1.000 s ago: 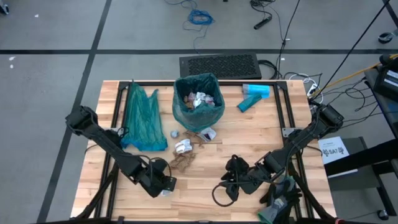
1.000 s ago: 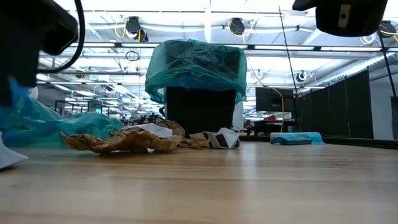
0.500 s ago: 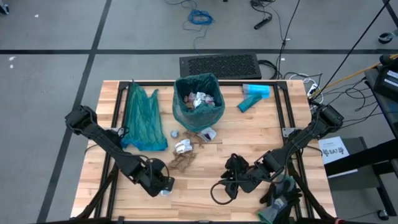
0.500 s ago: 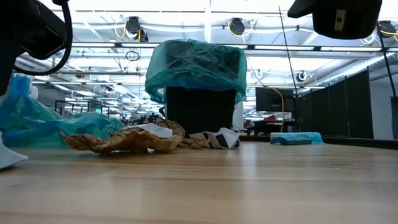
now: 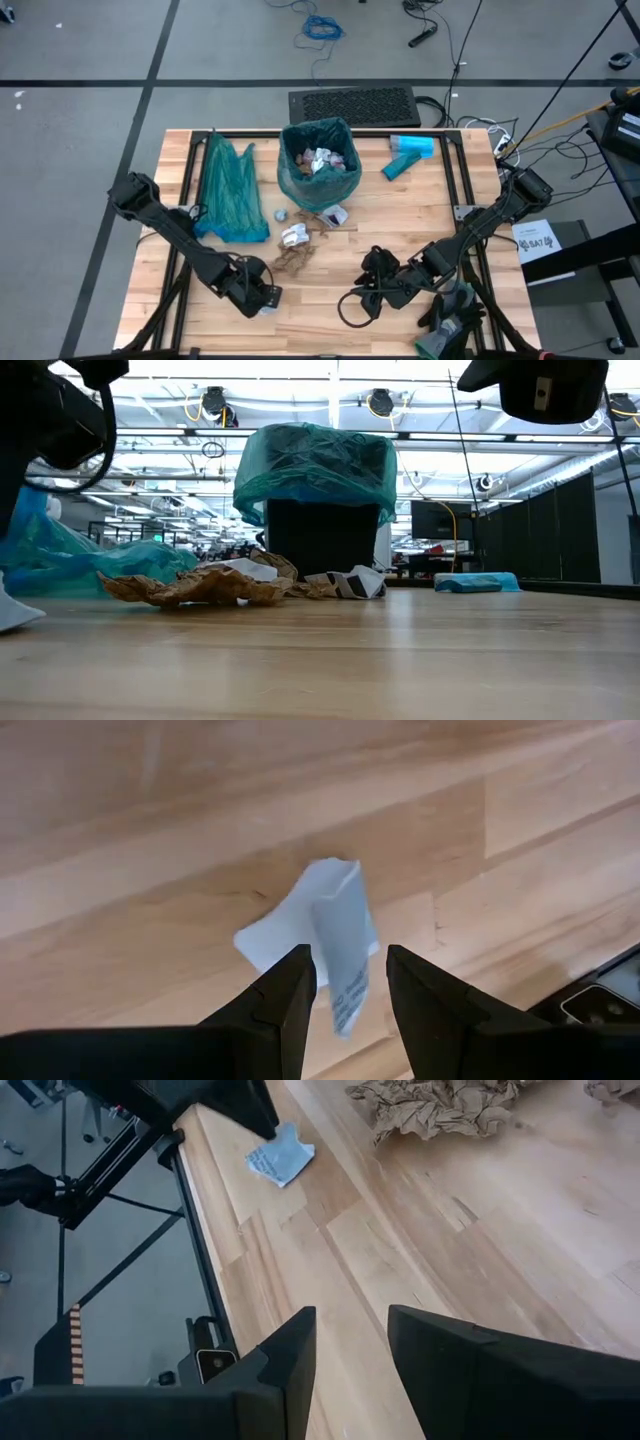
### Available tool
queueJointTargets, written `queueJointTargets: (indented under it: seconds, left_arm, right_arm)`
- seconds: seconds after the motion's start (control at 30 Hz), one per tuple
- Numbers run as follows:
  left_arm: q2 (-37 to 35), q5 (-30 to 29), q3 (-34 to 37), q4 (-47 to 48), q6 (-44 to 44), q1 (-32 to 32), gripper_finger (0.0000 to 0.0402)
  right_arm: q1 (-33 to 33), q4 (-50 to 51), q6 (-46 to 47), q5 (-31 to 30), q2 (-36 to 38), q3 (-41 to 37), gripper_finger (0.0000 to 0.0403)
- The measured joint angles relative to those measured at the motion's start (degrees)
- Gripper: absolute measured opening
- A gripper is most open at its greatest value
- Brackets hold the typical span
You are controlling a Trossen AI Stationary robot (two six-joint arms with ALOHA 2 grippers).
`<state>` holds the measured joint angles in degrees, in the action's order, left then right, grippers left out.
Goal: Place trash/remove bag and relplace
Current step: Put the white paper into the blue trash bag inside the black trash bin
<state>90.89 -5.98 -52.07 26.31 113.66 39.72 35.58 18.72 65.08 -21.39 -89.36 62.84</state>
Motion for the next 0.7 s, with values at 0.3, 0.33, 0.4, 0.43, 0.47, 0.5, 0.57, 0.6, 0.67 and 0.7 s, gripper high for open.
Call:
queueJointTargets:
  seconds: [0.3, 0.33, 0.4, 0.43, 0.47, 0.5, 0.57, 0.6, 0.67, 0.7]
  left_arm:
    - [6.15, -0.07, 0.0, -8.71, -1.42, 0.0, 0.0098]
    - [6.27, -0.07, 0.0, -9.12, -2.28, 0.0, 0.0079]
    - [6.19, -0.29, -0.01, -10.09, -4.56, -0.21, 0.003]
    - [5.99, -0.88, -0.04, -10.66, -5.88, -0.32, 0.0016]
    - [5.61, -1.8, -0.04, -11.61, -7.18, -0.38, 0.0011]
    - [4.89, -2.81, -0.05, -12.61, -8.39, -0.63, 0.0009]
    - [3.11, -4.16, -0.17, -14.01, -11.06, -1.51, 0.0005]
    - [2.01, -4.73, -0.37, -14.07, -12.3, -2.17, 0.0005]
    - [-0.49, -5.46, -0.56, -13.04, -15.62, -3.72, 0.0004]
    - [-1.75, -5.68, -0.79, -12.92, -17.73, -4.71, 0.0004]
  right_arm:
    - [0.01, 0.0, 0.07, 0.07, 0.0, -0.01, 0.012]
    - [0.01, 0.0, 0.07, 0.07, 0.0, -0.01, 0.012]
    - [0.01, 0.0, 0.09, 0.08, 0.0, 0.01, 0.012]
    - [0.01, 0.0, 0.07, 0.08, 0.0, 0.0, 0.0121]
    - [0.01, 0.0, 0.07, 0.08, 0.0, 0.01, 0.0121]
    - [0.01, 0.0, 0.07, 0.09, 0.0, -0.01, 0.0121]
    - [0.01, 0.0, 0.06, 0.09, 0.0, 0.01, 0.0121]
    - [0.01, 0.02, 0.04, 0.09, 0.0, 0.0, 0.0121]
    - [-0.19, 0.02, 0.04, 0.08, 0.0, -0.01, 0.0121]
    - [-0.31, 0.02, 0.04, 0.09, 0.0, -0.01, 0.0121]
